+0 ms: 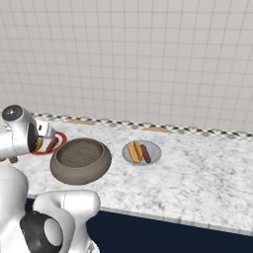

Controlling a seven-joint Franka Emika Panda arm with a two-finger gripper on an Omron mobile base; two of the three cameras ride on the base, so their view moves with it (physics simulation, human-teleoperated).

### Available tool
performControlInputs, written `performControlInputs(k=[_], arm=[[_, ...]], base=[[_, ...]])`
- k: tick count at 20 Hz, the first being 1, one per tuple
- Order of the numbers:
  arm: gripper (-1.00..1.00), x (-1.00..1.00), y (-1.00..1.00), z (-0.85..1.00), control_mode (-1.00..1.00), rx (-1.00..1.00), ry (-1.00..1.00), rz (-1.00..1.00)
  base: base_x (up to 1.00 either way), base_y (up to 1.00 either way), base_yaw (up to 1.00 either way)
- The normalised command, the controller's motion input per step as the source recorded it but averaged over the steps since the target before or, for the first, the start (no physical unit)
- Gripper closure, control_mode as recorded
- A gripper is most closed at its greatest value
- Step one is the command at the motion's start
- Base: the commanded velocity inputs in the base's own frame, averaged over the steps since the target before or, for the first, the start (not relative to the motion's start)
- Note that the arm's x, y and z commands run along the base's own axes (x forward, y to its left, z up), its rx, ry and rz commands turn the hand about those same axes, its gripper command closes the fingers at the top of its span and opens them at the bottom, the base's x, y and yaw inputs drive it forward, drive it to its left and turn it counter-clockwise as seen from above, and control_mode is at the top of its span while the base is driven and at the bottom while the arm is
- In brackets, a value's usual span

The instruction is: Place one bun and one sausage from the bowl on each plate.

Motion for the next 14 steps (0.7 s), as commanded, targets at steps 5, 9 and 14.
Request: performControlInputs(k=[5, 9, 14], arm=[[-1.0, -1.0, -0.15, 1.0, -1.0, 0.15, 0.12, 0.0], [-1.0, -1.0, -0.05, 0.98, -1.0, 0.05, 0.24, -0.03], [-1.0, -1.0, -0.02, 0.66, -1.0, 0.01, 0.27, -0.06]], base=[[0.0, 0.0, 0.0], [0.0, 0.0, 0.0], [0.0, 0.0, 0.0]])
